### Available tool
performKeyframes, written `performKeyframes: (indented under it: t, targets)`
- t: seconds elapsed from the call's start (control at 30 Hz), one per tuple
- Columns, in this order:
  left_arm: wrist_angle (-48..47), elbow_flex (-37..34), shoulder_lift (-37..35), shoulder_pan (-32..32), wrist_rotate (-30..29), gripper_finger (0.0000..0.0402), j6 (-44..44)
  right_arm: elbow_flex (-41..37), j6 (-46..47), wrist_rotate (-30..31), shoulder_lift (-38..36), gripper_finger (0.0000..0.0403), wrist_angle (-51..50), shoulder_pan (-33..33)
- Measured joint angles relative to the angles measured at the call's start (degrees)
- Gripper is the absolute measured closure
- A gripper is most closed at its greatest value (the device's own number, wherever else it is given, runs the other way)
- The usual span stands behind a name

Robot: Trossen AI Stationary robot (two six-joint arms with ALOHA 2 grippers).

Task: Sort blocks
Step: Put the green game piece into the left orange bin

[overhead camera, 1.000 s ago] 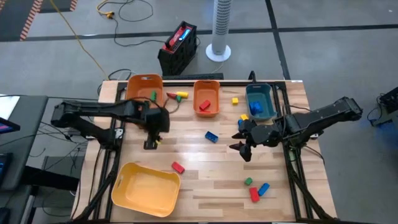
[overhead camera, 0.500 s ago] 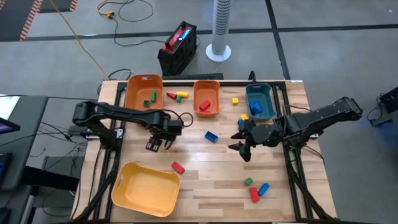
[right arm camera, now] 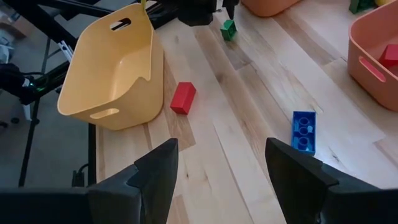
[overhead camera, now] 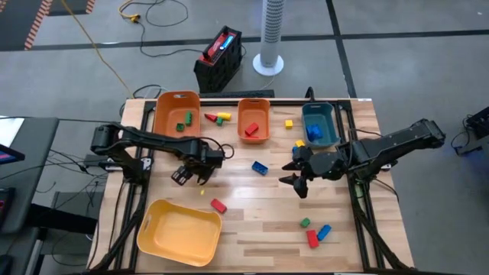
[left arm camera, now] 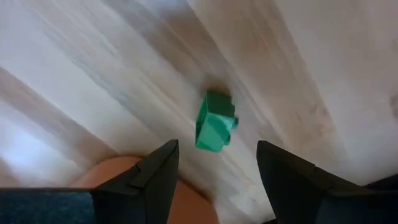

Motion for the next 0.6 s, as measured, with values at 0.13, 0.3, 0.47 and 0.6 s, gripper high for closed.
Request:
performKeyframes:
  t: [0.13,0.3,0.47,0.6]
  targets:
    - [1.6,-1.7,-0.1,0.0,0.8,0.0192,-0.1,0.0,-0.2,0.0,0.0,0.0149,0.0,0.0]
    - [5.0,-4.6,0.0,0.0,1.6,0.0192,-1.2,0.0,-0.8,0.0,0.0,0.0149,0.0,-0.2]
    - [8.5,-7.6,0.0,0.0,1.3,0.0197,-2.5,0.0,-0.9,0.1,0.0,0.0149,0.0,-0.2]
    - [9.7,-9.8,0.0,0.0,1.2,0.0226,-2.7,0.0,-0.7,0.1,0.0,0.0149,0.0,-0.2]
